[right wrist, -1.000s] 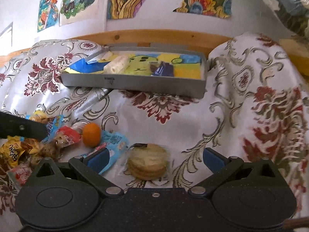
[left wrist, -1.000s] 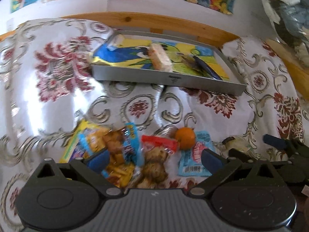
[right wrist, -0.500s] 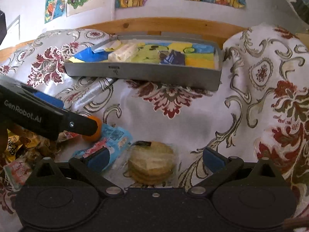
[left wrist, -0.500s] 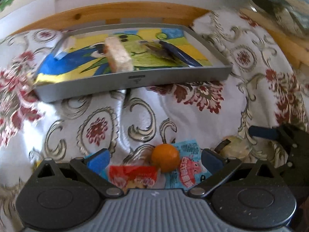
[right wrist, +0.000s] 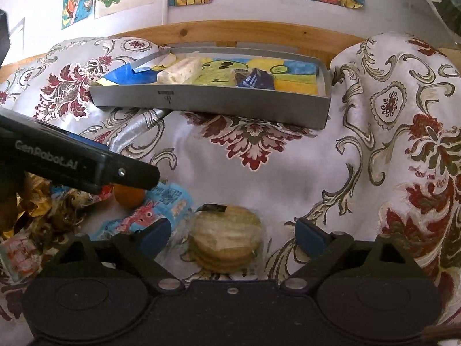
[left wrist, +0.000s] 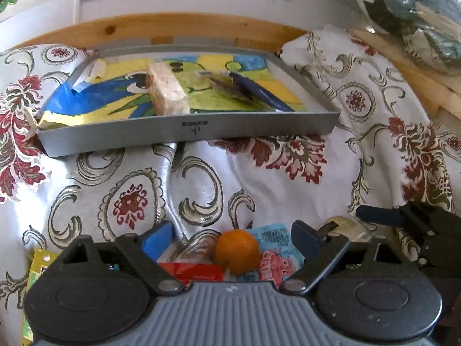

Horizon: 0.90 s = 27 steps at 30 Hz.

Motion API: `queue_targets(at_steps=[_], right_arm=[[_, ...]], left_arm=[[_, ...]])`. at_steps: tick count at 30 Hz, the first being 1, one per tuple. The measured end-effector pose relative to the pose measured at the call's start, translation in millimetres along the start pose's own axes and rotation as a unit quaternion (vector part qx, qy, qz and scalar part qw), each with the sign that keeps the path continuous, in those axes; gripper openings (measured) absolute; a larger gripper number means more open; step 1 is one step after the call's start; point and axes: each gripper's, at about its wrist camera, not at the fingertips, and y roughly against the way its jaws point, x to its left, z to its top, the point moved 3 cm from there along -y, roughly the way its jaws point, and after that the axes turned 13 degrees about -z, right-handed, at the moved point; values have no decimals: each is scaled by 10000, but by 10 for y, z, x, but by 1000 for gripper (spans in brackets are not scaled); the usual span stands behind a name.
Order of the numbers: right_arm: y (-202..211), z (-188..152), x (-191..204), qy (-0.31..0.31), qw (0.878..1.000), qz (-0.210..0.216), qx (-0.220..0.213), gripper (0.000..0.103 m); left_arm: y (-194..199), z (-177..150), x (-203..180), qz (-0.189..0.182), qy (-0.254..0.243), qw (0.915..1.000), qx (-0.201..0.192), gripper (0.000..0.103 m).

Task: Organize snacks
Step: 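Grasp the mandarin orange with the left tool while the right tool grasps the cookie bag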

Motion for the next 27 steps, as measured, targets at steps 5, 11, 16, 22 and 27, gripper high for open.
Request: queue_targets(at_steps=[5,11,16,22,27], right_arm=[[-5,-1,5,7,10000,-2,6,93],[-5,-4,5,38,10000,-16,-11,93],[-1,-7,11,48,10000,6,-20,91],[8,-1,36,90,9999,103,-34,80],[-11,-1,28,58,9999,112,37,73]], left_arm=[[72,-34,-151,-263,-443,9985,-204,90],[-98,-29,-135,-470,-277,9985,104,89],[-171,-81,-125,-547,-246,9978,281,81],[-195,-113,-5,-511,75,9978,406,62],[-184,-146,39,-595,201,9972,403,59]])
